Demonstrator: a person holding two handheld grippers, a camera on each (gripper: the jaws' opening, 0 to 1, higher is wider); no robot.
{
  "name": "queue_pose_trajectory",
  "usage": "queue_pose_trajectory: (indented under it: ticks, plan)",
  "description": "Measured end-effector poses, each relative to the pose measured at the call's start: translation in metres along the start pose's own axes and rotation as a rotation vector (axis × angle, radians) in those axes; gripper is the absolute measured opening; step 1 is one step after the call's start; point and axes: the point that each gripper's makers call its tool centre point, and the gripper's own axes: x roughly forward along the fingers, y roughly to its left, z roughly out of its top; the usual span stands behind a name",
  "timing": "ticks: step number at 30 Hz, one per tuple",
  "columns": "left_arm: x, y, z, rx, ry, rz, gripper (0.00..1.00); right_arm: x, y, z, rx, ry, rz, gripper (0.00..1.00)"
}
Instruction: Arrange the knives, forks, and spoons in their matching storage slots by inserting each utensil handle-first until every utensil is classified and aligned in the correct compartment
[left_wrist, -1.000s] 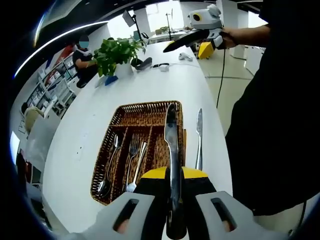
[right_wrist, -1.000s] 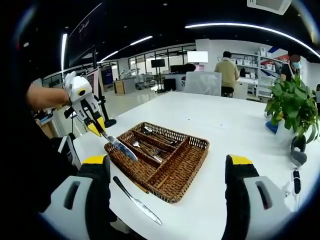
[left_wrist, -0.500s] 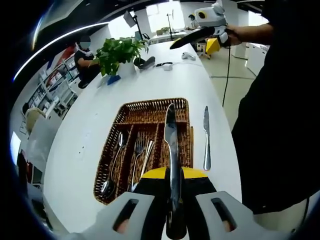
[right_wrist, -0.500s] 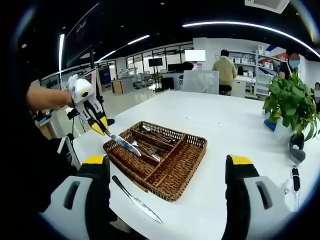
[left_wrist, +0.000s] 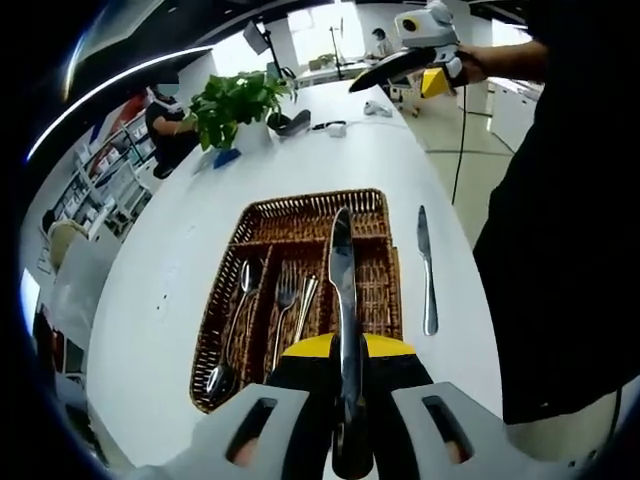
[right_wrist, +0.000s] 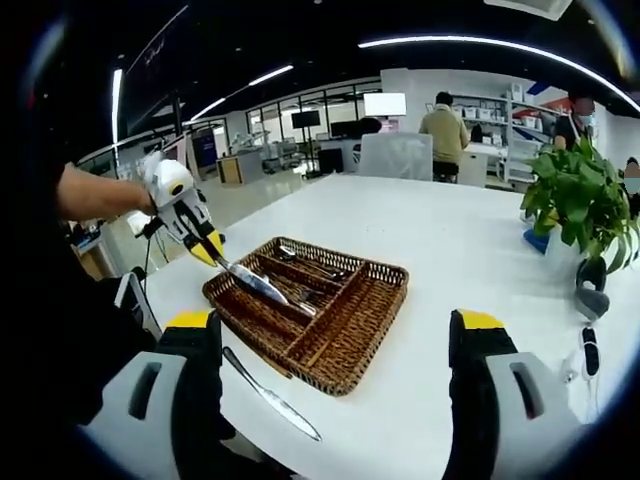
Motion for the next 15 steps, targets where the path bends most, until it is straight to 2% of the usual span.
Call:
queue_pose_trajectory:
  ticks: [10, 15]
  plan:
    - [0.019, 0.006, -0.012, -0.015, 0.000, -0.015, 0.06, 0.002, -0.006, 0.001, 0.011, 0.016, -0.013, 0.97]
    - [0.030, 0.005, -0.024, -0.021, 0.010, -0.021, 0.06, 0.002, -0.009, -0.002, 0.022, 0.027, -0.024, 0.97]
